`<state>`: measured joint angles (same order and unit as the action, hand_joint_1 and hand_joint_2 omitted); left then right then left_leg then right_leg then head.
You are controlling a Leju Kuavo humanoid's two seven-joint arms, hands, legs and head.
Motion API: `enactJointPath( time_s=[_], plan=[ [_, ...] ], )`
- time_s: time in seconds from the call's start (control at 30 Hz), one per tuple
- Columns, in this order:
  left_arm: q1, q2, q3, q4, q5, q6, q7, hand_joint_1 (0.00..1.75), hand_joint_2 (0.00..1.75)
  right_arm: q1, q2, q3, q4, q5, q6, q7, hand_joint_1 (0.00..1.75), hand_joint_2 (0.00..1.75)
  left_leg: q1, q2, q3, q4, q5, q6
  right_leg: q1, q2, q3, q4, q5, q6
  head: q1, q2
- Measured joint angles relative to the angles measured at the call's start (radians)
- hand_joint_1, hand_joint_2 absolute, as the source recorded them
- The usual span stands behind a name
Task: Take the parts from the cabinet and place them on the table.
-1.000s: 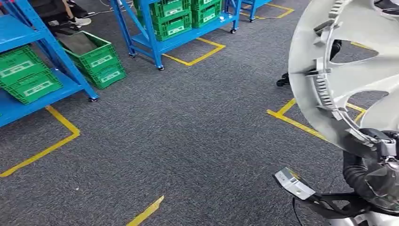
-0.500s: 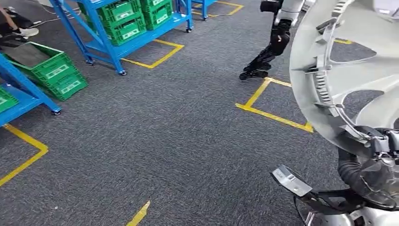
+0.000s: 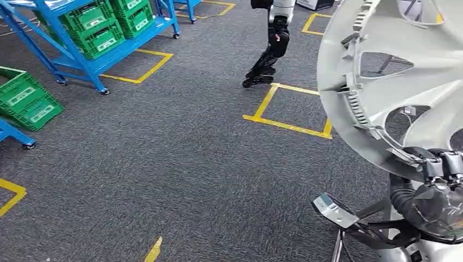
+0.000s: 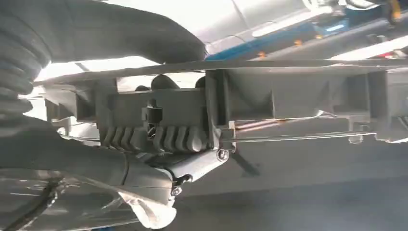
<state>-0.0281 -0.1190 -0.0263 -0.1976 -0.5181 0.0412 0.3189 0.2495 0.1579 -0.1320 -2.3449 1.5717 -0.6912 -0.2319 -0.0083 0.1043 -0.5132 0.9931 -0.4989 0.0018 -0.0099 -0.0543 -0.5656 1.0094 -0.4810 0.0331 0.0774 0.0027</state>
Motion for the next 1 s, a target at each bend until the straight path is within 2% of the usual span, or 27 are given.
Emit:
enactJointPath(
  time_s=[0.03, 0.07, 0.1, 0.13, 0.2, 0.23, 0.27, 0.33, 0.37, 0.4, 0.43, 0.47, 0.53, 0.57, 0.6, 0.63, 0.67, 0.7, 0.73, 0.77, 0.8, 0.83, 0.87, 0.9, 0.93, 0.97, 1.0],
  plan=[
    [0.000, 0.000, 0.000, 0.000, -0.003, 0.000, -0.003, 0.00, 0.00, 0.000, -0.001, 0.000, 0.000, 0.000, 0.000, 0.000, 1.75, 1.75, 0.001, 0.010, 0.001, 0.000, 0.000, -0.003, 0.001, 0.012, -0.005, 0.000, 0.001, -0.004, 0.001, 0.000],
    [-0.001, 0.001, 0.000, 0.000, -0.003, 0.001, -0.007, 0.00, 0.00, 0.001, -0.001, 0.000, 0.000, 0.000, 0.000, 0.000, 1.75, 1.75, 0.002, 0.013, -0.001, 0.002, -0.007, -0.011, -0.005, 0.023, -0.003, -0.006, 0.007, -0.014, 0.001, 0.000],
    [-0.001, 0.002, 0.000, 0.000, -0.006, 0.001, -0.012, 0.00, 0.00, 0.001, -0.001, 0.000, 0.000, 0.000, 0.000, 0.000, 1.75, 1.75, 0.006, -0.038, -0.007, 0.023, -0.029, -0.019, -0.007, 0.031, -0.006, -0.006, 0.011, -0.019, -0.003, 0.000],
    [-0.001, 0.002, 0.000, 0.000, -0.008, 0.003, -0.019, 0.00, 0.00, -0.001, -0.001, 0.000, 0.001, 0.000, 0.000, 0.001, 1.75, 1.75, 0.008, -0.072, -0.029, 0.077, -0.068, -0.021, -0.008, 0.040, -0.009, -0.006, 0.013, -0.024, -0.005, 0.000],
    [0.000, 0.002, 0.000, 0.000, -0.014, 0.004, -0.025, 0.00, 0.00, 0.000, -0.001, 0.000, 0.003, 0.000, 0.000, 0.001, 1.75, 1.75, 0.008, -0.094, -0.098, 0.241, -0.146, -0.021, -0.006, 0.062, -0.013, -0.006, 0.015, -0.028, -0.005, 0.000],
    [-0.002, 0.002, 0.000, 0.000, -0.016, 0.005, -0.033, 0.00, 0.00, 0.001, -0.001, 0.000, 0.005, -0.001, 0.000, 0.000, 1.75, 1.75, 0.007, -0.096, -0.126, 0.306, -0.164, -0.020, -0.004, 0.077, -0.014, -0.005, 0.016, -0.030, -0.005, 0.000],
    [-0.003, 0.003, 0.000, 0.000, -0.021, 0.006, -0.034, 0.00, 0.00, 0.002, -0.001, 0.000, 0.005, -0.001, 0.000, -0.002, 1.75, 1.75, 0.007, -0.097, -0.130, 0.317, -0.157, -0.018, -0.003, 0.089, -0.014, -0.005, 0.017, -0.030, -0.005, 0.000],
    [-0.003, 0.003, -0.002, 0.000, -0.030, 0.007, -0.034, 0.00, 0.00, 0.008, -0.001, 0.000, 0.005, -0.001, 0.000, -0.004, 1.75, 1.75, 0.007, -0.100, -0.092, 0.237, -0.089, -0.010, -0.001, 0.117, -0.014, -0.003, 0.018, -0.030, -0.005, 0.000],
    [-0.003, 0.003, -0.003, 0.000, -0.035, 0.007, -0.036, 0.00, 0.00, 0.013, -0.001, 0.000, 0.005, -0.001, 0.000, -0.005, 1.75, 1.75, 0.007, -0.115, -0.042, 0.123, -0.028, -0.001, 0.001, 0.135, -0.012, -0.002, 0.019, -0.029, -0.006, 0.000],
    [0.000, 0.003, -0.003, 0.000, -0.039, 0.007, -0.037, 0.00, 0.00, 0.016, -0.001, 0.000, 0.004, -0.001, 0.000, -0.008, 1.75, 1.75, 0.007, -0.150, -0.006, 0.039, 0.004, 0.007, 0.000, 0.147, -0.012, -0.002, 0.020, -0.027, -0.005, 0.000],
    [0.001, 0.007, -0.003, 0.001, -0.044, 0.008, -0.039, 0.00, 0.00, 0.018, -0.001, -0.001, 0.002, -0.001, 0.000, -0.008, 1.75, 1.75, 0.010, -0.195, -0.001, 0.025, -0.010, 0.013, 0.001, 0.156, -0.018, -0.001, 0.024, -0.022, -0.003, 0.000],
    [0.001, 0.005, -0.003, 0.001, -0.047, 0.008, -0.041, 0.00, 0.00, 0.017, -0.001, -0.001, 0.002, -0.001, 0.000, -0.010, 1.75, 1.75, 0.009, -0.190, 0.003, 0.004, -0.011, 0.012, -0.003, 0.168, -0.028, 0.004, 0.027, -0.018, -0.005, 0.000],
    [-0.001, 0.004, -0.005, 0.001, -0.052, 0.008, -0.046, 0.00, 0.00, 0.028, -0.001, -0.002, -0.005, -0.001, 0.000, -0.010, 1.75, 1.75, 0.003, -0.174, -0.001, 0.008, -0.011, 0.013, -0.011, 0.186, -0.038, -0.002, 0.036, -0.003, -0.008, 0.000],
    [-0.002, 0.004, -0.007, 0.001, -0.056, 0.008, -0.048, 0.00, 0.00, 0.033, -0.001, -0.002, -0.008, -0.001, 0.000, -0.010, 1.75, 1.75, 0.007, -0.162, 0.001, -0.003, -0.004, 0.017, -0.007, 0.198, -0.041, -0.004, 0.040, 0.005, -0.008, 0.000],
    [-0.003, 0.003, -0.010, 0.001, -0.058, 0.008, -0.049, 0.00, 0.00, 0.039, -0.001, -0.002, -0.011, -0.001, 0.000, -0.010, 1.75, 1.75, 0.013, -0.142, 0.005, -0.014, 0.004, 0.021, -0.009, 0.164, -0.055, 0.010, 0.031, 0.004, -0.008, 0.000],
    [-0.001, 0.003, -0.011, 0.001, -0.060, 0.008, -0.050, 0.00, 0.00, 0.035, -0.001, -0.003, -0.014, -0.001, 0.000, -0.010, 1.75, 1.75, 0.013, -0.133, 0.005, -0.018, 0.007, 0.025, -0.003, 0.111, -0.075, 0.047, 0.003, 0.009, -0.001, 0.000],
    [0.000, 0.003, -0.011, 0.001, -0.064, 0.007, -0.050, 0.00, 0.00, 0.031, 0.000, -0.003, -0.015, -0.001, 0.000, -0.010, 1.75, 1.75, 0.012, -0.118, 0.004, -0.018, 0.007, 0.026, -0.003, 0.083, -0.107, 0.114, -0.035, 0.013, 0.002, 0.000],
    [0.001, 0.002, -0.013, 0.001, -0.066, 0.006, -0.051, 0.00, 0.00, 0.032, 0.000, -0.003, -0.015, 0.000, 0.000, -0.011, 1.75, 1.75, 0.012, -0.101, 0.003, -0.017, 0.006, 0.027, -0.004, 0.069, -0.146, 0.198, -0.073, 0.018, 0.000, 0.000],
    [0.001, 0.004, -0.013, 0.001, -0.066, 0.005, -0.051, 0.00, 0.00, 0.034, 0.000, -0.003, -0.015, 0.000, 0.000, -0.011, 1.75, 1.75, 0.011, -0.086, 0.002, -0.017, 0.006, 0.027, -0.006, 0.063, -0.180, 0.271, -0.101, 0.021, 0.001, 0.000],
    [0.001, 0.005, -0.015, 0.001, -0.066, 0.005, -0.051, 0.00, 0.00, 0.035, 0.000, -0.004, -0.015, 0.000, 0.000, -0.010, 1.75, 1.75, 0.011, -0.071, 0.002, -0.017, 0.005, 0.027, -0.008, 0.061, -0.197, 0.311, -0.107, 0.025, 0.002, 0.000],
    [0.001, 0.005, -0.018, 0.001, -0.066, 0.005, -0.051, 0.00, 0.00, 0.037, 0.000, -0.004, -0.015, 0.000, 0.000, -0.011, 1.75, 1.75, 0.011, -0.057, 0.003, -0.017, 0.005, 0.026, -0.010, 0.058, -0.187, 0.297, -0.088, 0.027, 0.000, 0.000],
    [-0.002, 0.005, -0.020, 0.001, -0.066, 0.005, -0.051, 0.00, 0.00, 0.039, 0.000, -0.004, -0.015, 0.000, 0.000, -0.010, 1.75, 1.75, 0.012, -0.045, 0.003, -0.017, 0.003, 0.024, -0.012, 0.051, -0.151, 0.235, -0.053, 0.028, 0.002, 0.000],
    [-0.003, 0.004, -0.022, 0.001, -0.066, 0.005, -0.051, 0.00, 0.00, 0.040, 0.000, -0.004, -0.015, 0.000, 0.000, -0.010, 1.75, 1.75, 0.012, -0.034, 0.006, -0.016, 0.001, 0.021, -0.012, 0.038, -0.094, 0.137, -0.011, 0.027, 0.001, 0.000],
    [-0.003, 0.005, -0.024, 0.001, -0.066, 0.005, -0.051, 0.00, 0.00, 0.039, 0.000, -0.004, -0.015, 0.000, 0.000, -0.010, 1.75, 1.75, 0.012, -0.025, 0.010, -0.015, -0.002, 0.016, -0.012, 0.011, -0.036, 0.042, 0.020, 0.027, 0.002, 0.000],
    [-0.003, 0.006, -0.026, 0.001, -0.067, 0.005, -0.051, 0.00, 0.00, 0.037, 0.000, -0.004, -0.015, 0.000, 0.000, -0.010, 1.75, 1.75, 0.004, -0.018, 0.012, -0.012, -0.007, 0.009, -0.002, -0.038, -0.013, -0.005, 0.000, 0.023, 0.002, 0.000],
    [-0.003, 0.006, -0.026, 0.001, -0.067, 0.004, -0.051, 0.00, 0.00, 0.038, 0.000, -0.004, -0.016, -0.001, 0.000, -0.010, 1.75, 1.75, 0.001, -0.013, 0.010, -0.009, -0.011, 0.002, -0.005, -0.019, -0.003, -0.006, 0.008, 0.008, -0.002, 0.000],
    [-0.004, 0.006, -0.027, 0.001, -0.067, 0.003, -0.051, 0.00, 0.00, 0.039, 0.000, -0.004, -0.016, -0.001, 0.000, -0.009, 1.75, 1.75, 0.001, -0.005, 0.013, -0.009, -0.011, 0.000, -0.003, -0.009, -0.008, -0.003, 0.007, 0.000, -0.005, 0.000]
  ],
)
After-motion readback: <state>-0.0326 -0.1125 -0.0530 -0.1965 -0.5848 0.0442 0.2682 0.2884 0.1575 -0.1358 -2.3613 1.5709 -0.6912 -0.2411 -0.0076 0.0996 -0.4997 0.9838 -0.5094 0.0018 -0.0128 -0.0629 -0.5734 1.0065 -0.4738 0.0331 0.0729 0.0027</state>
